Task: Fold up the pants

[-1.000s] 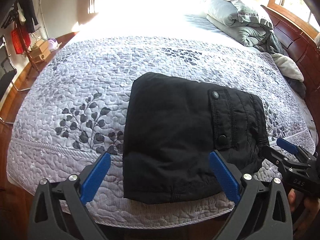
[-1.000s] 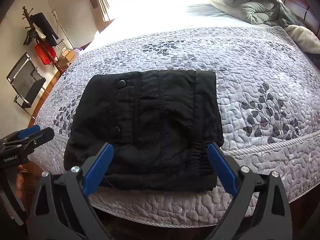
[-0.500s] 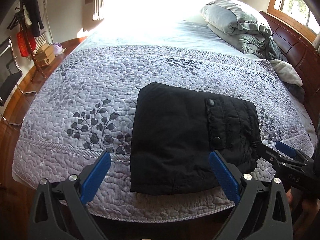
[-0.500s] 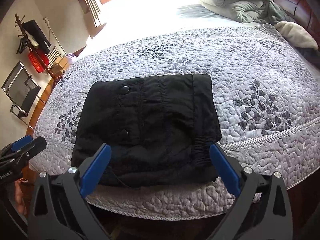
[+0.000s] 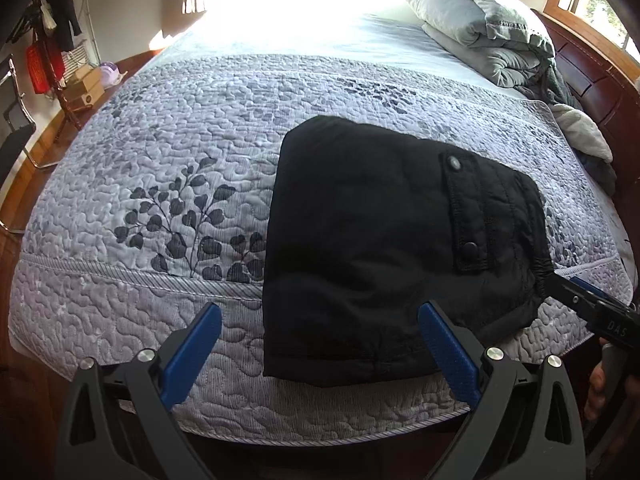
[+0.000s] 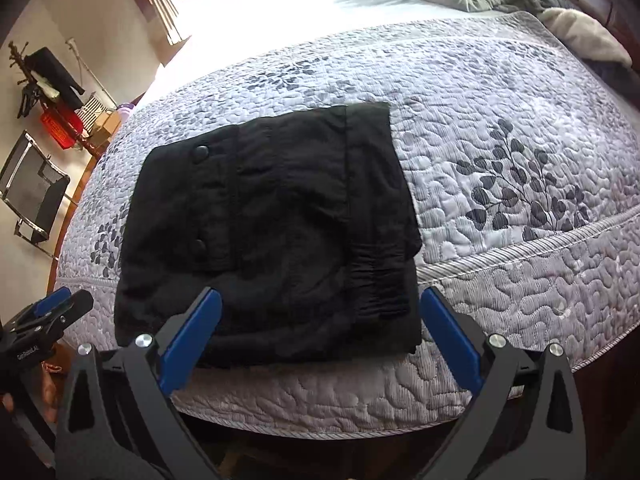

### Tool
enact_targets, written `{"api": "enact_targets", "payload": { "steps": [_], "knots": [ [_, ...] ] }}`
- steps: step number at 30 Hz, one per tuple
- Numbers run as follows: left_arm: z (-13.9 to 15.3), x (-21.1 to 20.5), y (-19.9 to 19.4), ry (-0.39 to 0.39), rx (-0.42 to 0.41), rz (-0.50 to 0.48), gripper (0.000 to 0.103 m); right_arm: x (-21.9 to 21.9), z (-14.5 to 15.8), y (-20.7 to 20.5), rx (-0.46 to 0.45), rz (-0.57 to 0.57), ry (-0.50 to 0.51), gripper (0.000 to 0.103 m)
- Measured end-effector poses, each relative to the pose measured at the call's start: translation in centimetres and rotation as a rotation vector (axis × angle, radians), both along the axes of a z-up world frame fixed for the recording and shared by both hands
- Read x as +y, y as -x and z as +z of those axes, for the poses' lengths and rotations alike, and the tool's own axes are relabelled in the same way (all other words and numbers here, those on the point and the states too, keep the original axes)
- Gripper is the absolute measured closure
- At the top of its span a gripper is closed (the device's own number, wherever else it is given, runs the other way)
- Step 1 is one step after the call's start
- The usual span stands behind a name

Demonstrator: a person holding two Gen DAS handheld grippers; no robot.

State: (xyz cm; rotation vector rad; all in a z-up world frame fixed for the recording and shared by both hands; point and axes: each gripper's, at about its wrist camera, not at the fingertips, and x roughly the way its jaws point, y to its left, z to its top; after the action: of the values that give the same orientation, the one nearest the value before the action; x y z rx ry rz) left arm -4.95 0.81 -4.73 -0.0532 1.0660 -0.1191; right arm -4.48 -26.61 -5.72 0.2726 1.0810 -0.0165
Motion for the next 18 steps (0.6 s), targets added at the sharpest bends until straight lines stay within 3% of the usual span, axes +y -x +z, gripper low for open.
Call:
{"api": "enact_targets", "payload": {
  "steps": [9,18],
  "knots": [
    [-5.0,1.3,-4.1,0.099,0.098,-0.008,0.004,-4.4,-3.7,-2.7,0.039,-0.053,-0.062,0.004],
    [-7.5,2.9,-6.5,0.338,0.226,-0.122,0.004,-6.7,-7.9,-4.2,0.1,-0.018,-0.344,0.004]
  ]
}}
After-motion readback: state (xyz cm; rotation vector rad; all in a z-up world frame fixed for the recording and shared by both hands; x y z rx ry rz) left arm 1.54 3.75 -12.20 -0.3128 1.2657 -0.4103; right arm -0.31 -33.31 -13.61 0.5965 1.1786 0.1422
